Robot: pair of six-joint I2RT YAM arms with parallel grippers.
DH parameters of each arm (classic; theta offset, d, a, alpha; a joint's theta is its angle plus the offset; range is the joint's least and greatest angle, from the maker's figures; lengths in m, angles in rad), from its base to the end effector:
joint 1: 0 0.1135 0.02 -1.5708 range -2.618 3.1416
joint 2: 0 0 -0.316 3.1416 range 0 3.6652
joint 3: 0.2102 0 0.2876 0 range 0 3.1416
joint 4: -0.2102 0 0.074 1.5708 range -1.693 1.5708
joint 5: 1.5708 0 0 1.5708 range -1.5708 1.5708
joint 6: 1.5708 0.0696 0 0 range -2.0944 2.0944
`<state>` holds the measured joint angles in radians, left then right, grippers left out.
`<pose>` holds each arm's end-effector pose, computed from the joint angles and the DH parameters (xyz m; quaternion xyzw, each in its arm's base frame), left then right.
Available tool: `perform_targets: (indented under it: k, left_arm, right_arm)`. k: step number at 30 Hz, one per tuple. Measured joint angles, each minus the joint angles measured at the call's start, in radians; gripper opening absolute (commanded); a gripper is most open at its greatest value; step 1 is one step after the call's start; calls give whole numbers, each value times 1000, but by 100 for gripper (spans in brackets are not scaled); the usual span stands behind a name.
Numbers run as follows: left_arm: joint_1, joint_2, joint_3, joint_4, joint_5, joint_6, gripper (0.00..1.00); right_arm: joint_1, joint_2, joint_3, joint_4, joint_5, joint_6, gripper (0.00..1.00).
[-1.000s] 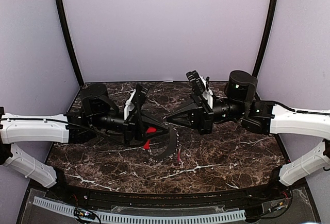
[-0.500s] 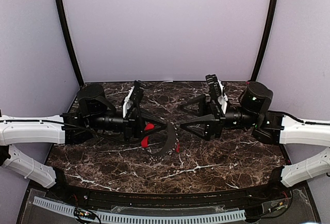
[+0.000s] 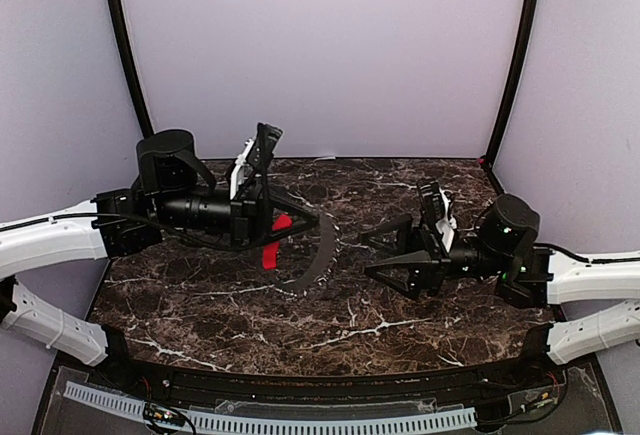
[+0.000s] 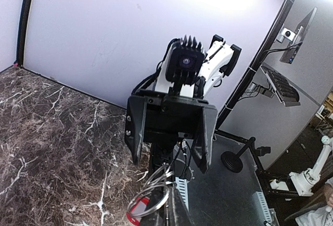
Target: Remove the keys from the keyring
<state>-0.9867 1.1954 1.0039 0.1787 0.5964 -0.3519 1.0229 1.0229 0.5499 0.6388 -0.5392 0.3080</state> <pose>0.1457 -0.2912 0.4112 0.4084 0.5818 -0.5806 0.3970 0.1075 0.2448 0.3306 -0.4083 0.5123 0.5896 0.4724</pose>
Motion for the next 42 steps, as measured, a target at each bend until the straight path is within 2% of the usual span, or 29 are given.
perform_targets:
  k: [7,17,18,20,21,24,29,35,40,42]
  left_arm:
    - [2,-5,94,-145,26,-11,0]
    - [8,-3,123,-240,99,-27,0]
    - [9,-2,126,-241,106,-29,0]
    - [10,0,129,-241,121,-31,0]
    - [10,3,131,-241,127,-31,0]
    - [10,14,142,-242,144,-36,0]
    - [13,24,143,-245,163,-39,0]
    - [13,34,143,-249,175,-45,0]
    - [14,35,143,-254,192,-46,0]
    - [14,35,143,-256,197,-48,0]
  right_arm:
    - [61,56,-50,109,10,-20,60]
    - [110,125,-2,117,58,-122,62]
    - [111,135,6,118,58,-129,58]
    - [113,149,13,123,58,-140,43]
    - [114,157,14,126,58,-139,39]
    - [120,180,22,122,57,-157,39]
    - [125,218,44,124,56,-174,44]
    - [129,238,51,127,53,-176,28]
    - [129,244,63,132,36,-174,36]
    - [129,246,64,137,29,-174,35]
